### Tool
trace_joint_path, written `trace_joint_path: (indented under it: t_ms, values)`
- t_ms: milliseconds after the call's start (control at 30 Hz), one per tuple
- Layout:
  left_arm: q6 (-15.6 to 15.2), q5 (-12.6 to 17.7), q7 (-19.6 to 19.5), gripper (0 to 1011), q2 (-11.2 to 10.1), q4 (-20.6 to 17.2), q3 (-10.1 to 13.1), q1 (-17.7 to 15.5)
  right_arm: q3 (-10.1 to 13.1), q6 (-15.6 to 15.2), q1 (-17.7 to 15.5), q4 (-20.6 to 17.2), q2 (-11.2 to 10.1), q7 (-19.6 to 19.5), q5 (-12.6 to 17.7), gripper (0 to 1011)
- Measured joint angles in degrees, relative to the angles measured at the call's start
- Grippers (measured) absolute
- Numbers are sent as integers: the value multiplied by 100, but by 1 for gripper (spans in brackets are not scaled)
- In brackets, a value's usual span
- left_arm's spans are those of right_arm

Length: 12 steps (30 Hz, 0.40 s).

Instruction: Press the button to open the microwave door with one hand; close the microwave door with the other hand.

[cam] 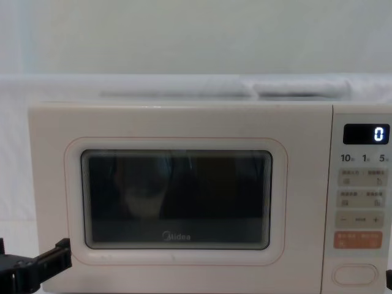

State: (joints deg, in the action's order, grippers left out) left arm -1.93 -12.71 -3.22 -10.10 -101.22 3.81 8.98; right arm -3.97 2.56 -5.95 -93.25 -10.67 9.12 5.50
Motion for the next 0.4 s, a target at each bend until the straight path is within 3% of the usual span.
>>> trace_joint_path:
  t_ms: [400]
  values:
    - [0, 0, 0, 1001, 0, 0, 0, 0, 0, 0, 0, 0, 0, 0, 0, 1002]
